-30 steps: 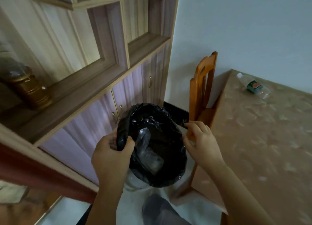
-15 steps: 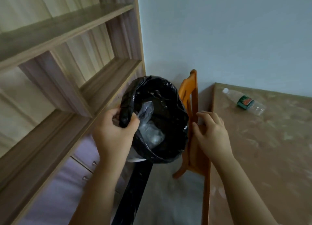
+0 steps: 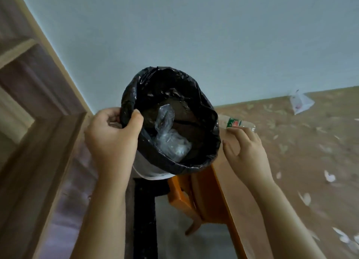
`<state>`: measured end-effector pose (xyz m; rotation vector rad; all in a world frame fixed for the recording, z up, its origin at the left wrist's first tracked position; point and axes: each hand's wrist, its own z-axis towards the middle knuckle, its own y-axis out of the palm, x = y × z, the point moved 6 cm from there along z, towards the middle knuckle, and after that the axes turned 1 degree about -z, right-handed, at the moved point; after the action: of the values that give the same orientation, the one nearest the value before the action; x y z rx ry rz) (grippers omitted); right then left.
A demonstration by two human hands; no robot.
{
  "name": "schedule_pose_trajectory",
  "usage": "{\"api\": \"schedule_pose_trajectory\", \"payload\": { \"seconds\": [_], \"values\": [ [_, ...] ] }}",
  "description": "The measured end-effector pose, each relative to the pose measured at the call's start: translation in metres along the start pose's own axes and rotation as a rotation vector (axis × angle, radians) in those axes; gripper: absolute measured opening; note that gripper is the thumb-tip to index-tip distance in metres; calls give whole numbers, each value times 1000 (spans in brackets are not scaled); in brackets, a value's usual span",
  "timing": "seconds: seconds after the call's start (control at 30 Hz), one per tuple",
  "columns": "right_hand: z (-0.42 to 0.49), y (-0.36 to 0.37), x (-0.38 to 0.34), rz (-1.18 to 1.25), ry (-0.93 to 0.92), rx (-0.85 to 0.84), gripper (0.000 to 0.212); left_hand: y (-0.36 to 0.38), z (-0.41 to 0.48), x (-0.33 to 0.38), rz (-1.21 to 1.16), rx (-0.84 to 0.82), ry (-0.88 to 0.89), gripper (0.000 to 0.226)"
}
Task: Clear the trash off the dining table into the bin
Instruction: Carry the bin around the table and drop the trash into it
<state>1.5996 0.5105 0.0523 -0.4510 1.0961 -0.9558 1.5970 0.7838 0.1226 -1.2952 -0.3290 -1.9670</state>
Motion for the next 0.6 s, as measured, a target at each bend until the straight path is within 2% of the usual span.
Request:
{"api": "schedule_pose_trajectory", "payload": {
  "seconds": [0.17,0.37,0.6],
  "values": [
    [23,7,13,-109,121,80,31,67,36,-9,-61,-165,95,23],
    [40,15,66,-196,272,64,34,133,50,-26,-70,-286,104,32],
    [84,52,163,-183,416,-93,36,201,49,-32,4,-347,110,25]
  ]
}}
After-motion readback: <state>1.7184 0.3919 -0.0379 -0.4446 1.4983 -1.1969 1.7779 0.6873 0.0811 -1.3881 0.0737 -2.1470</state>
